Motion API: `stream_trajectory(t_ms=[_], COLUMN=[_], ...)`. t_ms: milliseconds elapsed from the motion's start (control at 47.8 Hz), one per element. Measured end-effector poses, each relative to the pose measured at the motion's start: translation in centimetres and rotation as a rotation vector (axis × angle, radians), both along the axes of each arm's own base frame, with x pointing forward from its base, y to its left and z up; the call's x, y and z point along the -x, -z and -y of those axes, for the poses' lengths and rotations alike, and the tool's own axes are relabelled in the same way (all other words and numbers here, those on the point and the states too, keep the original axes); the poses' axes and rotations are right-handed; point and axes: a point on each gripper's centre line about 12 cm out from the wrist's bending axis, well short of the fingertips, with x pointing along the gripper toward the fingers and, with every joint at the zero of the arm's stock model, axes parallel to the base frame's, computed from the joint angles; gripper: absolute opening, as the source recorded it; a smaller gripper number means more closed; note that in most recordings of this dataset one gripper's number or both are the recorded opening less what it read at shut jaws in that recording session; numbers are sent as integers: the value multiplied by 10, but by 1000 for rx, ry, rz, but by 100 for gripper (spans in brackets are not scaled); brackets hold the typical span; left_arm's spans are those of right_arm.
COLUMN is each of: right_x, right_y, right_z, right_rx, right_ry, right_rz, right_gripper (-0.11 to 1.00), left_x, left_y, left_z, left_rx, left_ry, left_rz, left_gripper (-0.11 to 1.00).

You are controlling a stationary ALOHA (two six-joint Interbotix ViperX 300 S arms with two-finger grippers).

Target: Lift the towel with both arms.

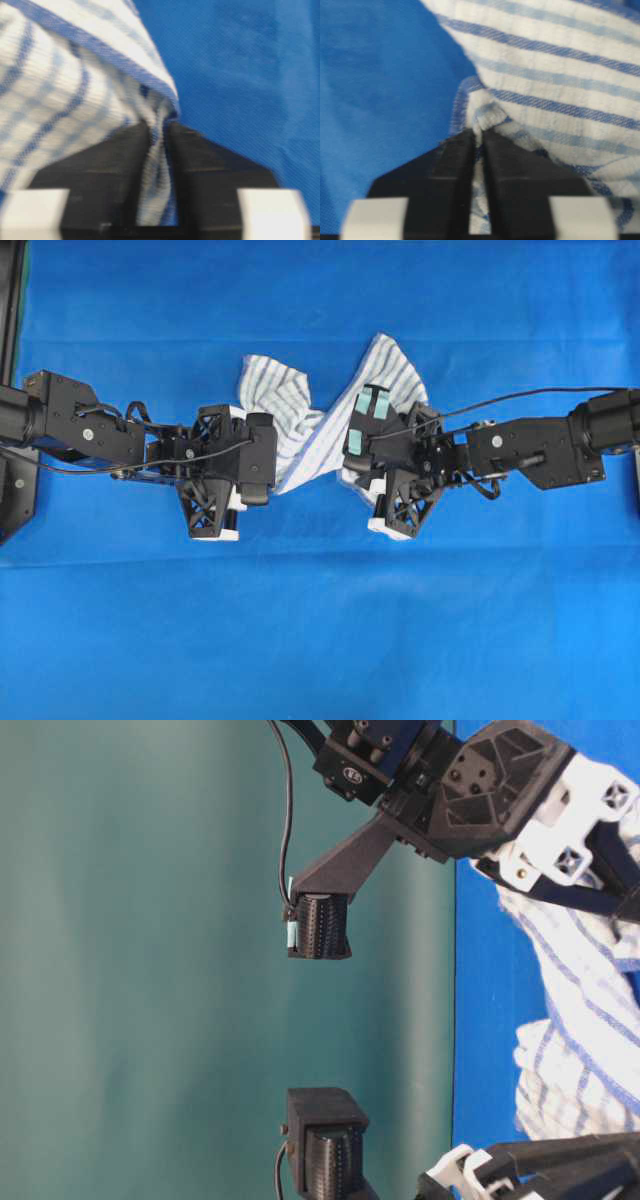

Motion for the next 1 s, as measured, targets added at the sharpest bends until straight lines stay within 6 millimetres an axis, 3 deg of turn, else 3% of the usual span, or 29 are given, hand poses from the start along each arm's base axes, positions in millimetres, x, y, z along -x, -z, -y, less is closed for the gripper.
stream_trajectory(t_ms=[272,398,670,1004], right_x=[4,5,22,51], right_y=[-13,-39,-112,-235], right_z=[-1,-2,5,20], right_rx=[-2,3,29,138], right_ry=[2,1,19,44], right_rz=[17,68,168,345], right_gripper=[2,3,2,2], left_x=[-1,0,6,19], left_y=[-6,-26,-102,-214], left_z=[-4,-5,-17,-20], left_rx=[5,2,4,2], left_ry=[-16,-14,-51,-59], left_rz=[-15,-5,95,278], left_gripper=[4,4,4,4])
